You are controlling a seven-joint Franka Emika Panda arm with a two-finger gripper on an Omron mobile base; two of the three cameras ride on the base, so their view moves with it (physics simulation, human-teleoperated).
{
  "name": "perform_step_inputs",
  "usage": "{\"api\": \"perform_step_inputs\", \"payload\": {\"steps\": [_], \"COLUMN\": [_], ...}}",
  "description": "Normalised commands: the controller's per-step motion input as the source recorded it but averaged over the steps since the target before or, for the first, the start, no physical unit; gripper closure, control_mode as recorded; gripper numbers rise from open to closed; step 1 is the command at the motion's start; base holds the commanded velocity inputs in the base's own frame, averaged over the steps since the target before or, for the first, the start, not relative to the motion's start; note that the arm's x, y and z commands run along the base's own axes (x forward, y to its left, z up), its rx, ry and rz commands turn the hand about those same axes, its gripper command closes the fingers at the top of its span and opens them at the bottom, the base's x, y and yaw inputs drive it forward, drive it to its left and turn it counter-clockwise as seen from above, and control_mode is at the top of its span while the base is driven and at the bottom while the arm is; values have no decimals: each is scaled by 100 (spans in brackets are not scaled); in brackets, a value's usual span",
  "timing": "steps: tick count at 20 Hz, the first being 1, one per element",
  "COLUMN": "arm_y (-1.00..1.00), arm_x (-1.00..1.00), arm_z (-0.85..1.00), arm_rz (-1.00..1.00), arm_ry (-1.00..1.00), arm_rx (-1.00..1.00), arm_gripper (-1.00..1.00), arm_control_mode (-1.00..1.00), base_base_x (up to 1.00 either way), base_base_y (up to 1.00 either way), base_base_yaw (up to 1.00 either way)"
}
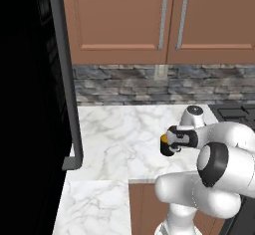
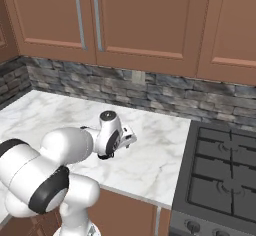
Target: Clear the mugs and bowl far away from the sink.
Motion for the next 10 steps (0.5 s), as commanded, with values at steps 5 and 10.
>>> {"api": "perform_step_inputs", "payload": {"steps": [5,10], "arm_y": [28,50], "arm_x": [-8,-50], "arm_z": [-100,-100], "arm_rz": [12,21], "arm_ry": [3,3], "arm_rx": [-2,0], "arm_gripper": [-100,-100], "arm_control_mode": [-100,-100], "base_base_x": [0,0], "base_base_y": [0,0], "base_base_yaw": [0,0]}}
